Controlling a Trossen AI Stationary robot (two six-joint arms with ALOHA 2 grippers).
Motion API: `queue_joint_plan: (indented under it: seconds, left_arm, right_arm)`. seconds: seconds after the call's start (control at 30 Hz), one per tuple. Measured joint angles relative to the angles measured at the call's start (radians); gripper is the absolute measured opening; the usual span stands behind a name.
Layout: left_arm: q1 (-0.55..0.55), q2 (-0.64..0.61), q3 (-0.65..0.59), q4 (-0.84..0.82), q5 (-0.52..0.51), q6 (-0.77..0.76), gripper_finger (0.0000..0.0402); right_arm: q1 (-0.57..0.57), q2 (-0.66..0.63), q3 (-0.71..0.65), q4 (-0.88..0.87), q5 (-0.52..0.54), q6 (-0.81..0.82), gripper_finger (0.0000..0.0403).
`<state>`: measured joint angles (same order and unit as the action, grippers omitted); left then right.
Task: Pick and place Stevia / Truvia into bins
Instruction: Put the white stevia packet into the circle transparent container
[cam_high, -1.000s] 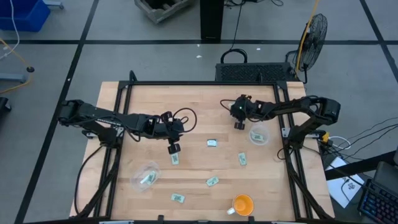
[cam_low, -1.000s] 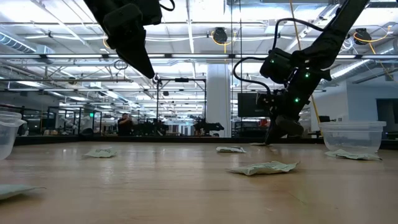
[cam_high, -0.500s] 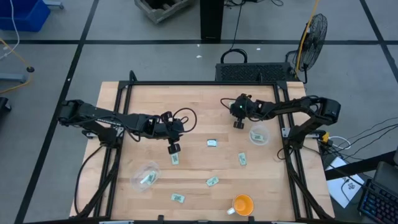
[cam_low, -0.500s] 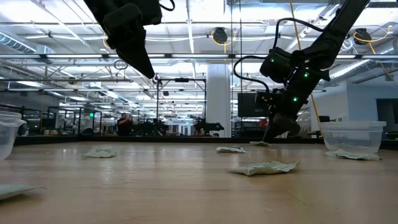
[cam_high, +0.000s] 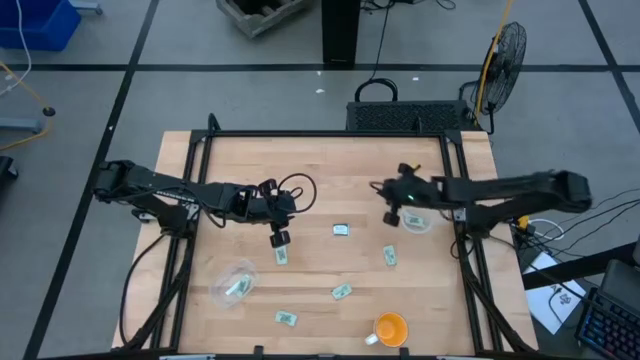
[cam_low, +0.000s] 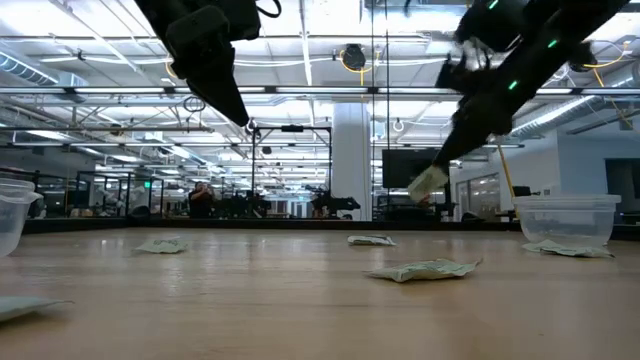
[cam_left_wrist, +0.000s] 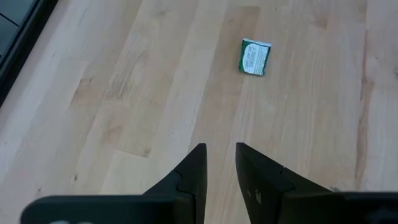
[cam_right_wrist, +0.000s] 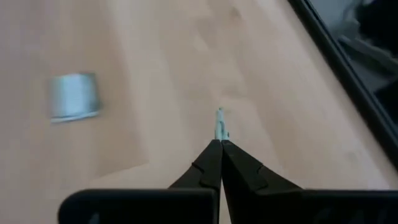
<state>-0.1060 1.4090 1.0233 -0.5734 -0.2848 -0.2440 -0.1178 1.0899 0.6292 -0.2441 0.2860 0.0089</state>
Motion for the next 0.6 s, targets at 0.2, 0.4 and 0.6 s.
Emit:
queue_joint_plan:
  seconds: [0.2,0.4,0.6]
  left_arm:
    - [0.0,0.0,0.0,0.001,0.003,-0.005,0.009]
    - [0.0,0.0,0.0,0.002,0.003,-0.005,0.009]
    - [0.0,0.0,0.0,0.003,0.004,-0.008,0.009]
  right_arm:
    - [0.186,-0.244,0.0,-0.235,0.0,0.214,0.0]
    - [0.301,-0.4,0.0,-0.474,0.039,0.429,0.0]
    - [0.341,-0.434,0.0,-0.752,0.053,0.655,0.0]
